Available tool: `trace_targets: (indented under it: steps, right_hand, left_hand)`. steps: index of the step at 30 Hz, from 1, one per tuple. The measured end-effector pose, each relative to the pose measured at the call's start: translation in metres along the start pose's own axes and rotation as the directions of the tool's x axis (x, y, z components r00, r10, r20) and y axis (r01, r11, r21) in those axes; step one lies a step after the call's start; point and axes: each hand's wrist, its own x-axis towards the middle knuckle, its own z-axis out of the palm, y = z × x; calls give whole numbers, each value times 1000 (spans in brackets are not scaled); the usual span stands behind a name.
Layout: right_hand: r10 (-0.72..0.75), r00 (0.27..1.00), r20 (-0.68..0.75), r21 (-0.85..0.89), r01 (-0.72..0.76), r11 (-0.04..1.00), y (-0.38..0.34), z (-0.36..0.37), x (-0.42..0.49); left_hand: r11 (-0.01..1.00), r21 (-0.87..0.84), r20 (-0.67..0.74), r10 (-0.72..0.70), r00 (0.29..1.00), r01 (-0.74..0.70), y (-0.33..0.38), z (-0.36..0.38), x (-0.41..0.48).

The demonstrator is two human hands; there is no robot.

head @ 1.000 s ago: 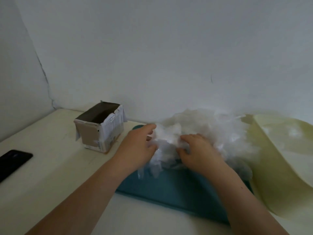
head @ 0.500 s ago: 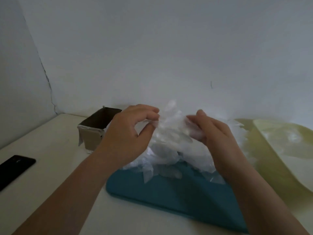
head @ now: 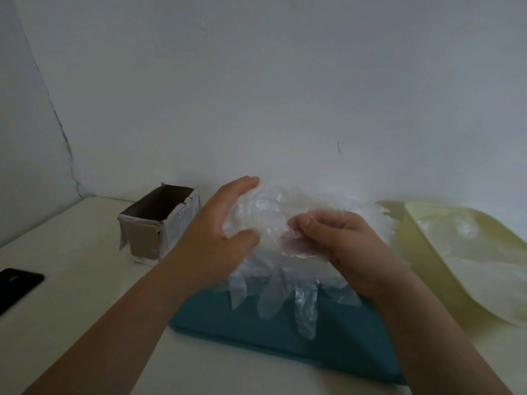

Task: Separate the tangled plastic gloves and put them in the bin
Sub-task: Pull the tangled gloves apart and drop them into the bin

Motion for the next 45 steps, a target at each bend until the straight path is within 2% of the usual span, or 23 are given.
trace_targets:
  steps: [2,3,6,8,10,12,14,18,23,26,32,34,36,38,40,45]
  right_hand:
    - [-38,999,14,-117,39,992,-3,0,-3]
    - [-54,998,26,-156,57,986,-5,0,-4]
    - [-83,996,18,-114,85,990,-2,4,-3]
    - [-46,999,-14,-12,45,999,1,6,1]
    - [20,1000,-20,19,-20,1000,4,8,4]
    - [35,996,-83,-1,-35,999,8,10,6]
    - [9,978,-209,-44,-19,999,13,11,8]
    - [-8,925,-379,-69,-20,997,18,10,13]
    - [-73,882,-466,-125,16,992,15,1,14]
    - [-62,907,-416,-83,29,996,13,1,14]
    - [-7,986,-167,24,11,1000,13,7,11]
    - [44,997,-69,22,-43,999,11,6,8]
    - [77,997,-30,-23,-78,997,11,5,7]
    - [63,994,-90,-37,-67,997,14,6,9]
    - [28,976,-215,-41,-38,998,18,7,13]
    - [-61,900,-431,-69,35,997,22,1,21]
  left_hand:
    - [947,-273,21,-168,986,167,4,-3,2]
    - [926,-319,32,-202,979,201,4,-3,4]
    - [933,-270,85,-224,971,239,2,2,1]
    - [911,-322,68,-248,966,256,1,9,0]
    - [886,-379,51,-268,962,267,-2,15,-2]
    - [884,-379,51,-276,960,274,-3,17,-1]
    - [887,-366,56,-282,958,282,-7,16,1]
    - [918,-230,46,-321,946,322,-22,0,4]
    - [928,-166,-109,-354,929,334,-38,-31,11]
    - [925,-187,-116,-354,928,330,-40,-29,13]
    - [819,-433,176,-334,926,377,-37,7,7]
    - [815,-466,163,-305,938,346,-34,11,5]
    - [834,-452,151,-278,948,317,-31,13,3]
    - [833,-453,166,-272,948,318,-30,13,3]
    - [845,-422,166,-284,944,328,-33,9,5]
    - [909,-162,59,-379,924,383,-51,-18,9]
